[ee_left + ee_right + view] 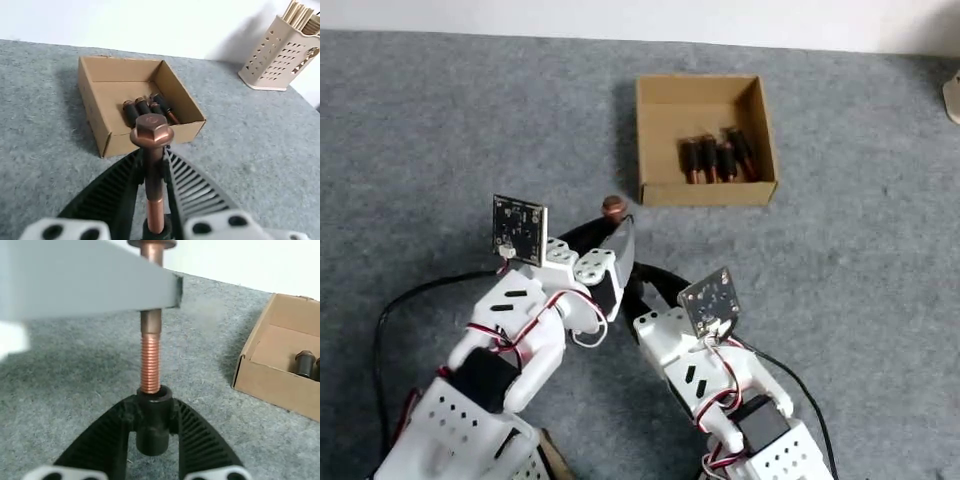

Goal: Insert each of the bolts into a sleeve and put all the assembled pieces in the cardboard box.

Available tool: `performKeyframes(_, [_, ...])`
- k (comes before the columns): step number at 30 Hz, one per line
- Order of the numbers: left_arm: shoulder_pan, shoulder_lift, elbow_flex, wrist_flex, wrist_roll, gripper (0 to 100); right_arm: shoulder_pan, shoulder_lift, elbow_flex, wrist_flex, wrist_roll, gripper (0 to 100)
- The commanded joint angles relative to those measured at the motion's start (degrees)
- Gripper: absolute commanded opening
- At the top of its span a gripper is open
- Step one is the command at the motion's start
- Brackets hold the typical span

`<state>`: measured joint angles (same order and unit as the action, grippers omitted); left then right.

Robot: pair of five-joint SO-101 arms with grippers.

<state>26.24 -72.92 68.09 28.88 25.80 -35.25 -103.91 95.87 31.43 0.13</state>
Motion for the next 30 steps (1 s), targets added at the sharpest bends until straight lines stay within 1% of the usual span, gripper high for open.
performKeyframes(1, [0.66,-0.57,-0.4,-2.11,-1.93,1,-0.04,-1.36,5.76,-0.92,0.35,0.4])
performKeyframes(10, [0.66,-0.57,0.13,-2.02,-1.67,1,0.31,-1.36,5.76,-1.01,0.35,0.4])
performKeyframes(13, [0.66,-0.92,1.63,-2.29,0.44,1,0.75,-1.36,5.76,-1.1,0.35,0.4])
performKeyframes(21, [5.05,-0.57,2.24,-1.85,0.62,1,0.84,-1.36,5.76,-1.1,0.35,0.4])
performKeyframes(22, [5.14,-0.75,2.51,-1.14,0.26,1,0.84,-1.36,5.76,-1.1,0.35,0.4])
performKeyframes(25, [5.85,-1.01,4.18,-0.26,-3.87,1,1.27,-1.36,5.76,-1.19,0.35,0.4])
performKeyframes(30, [9.01,-1.01,6.11,-0.18,-5.45,1,4.26,-1.36,5.76,-2.51,0.35,0.4])
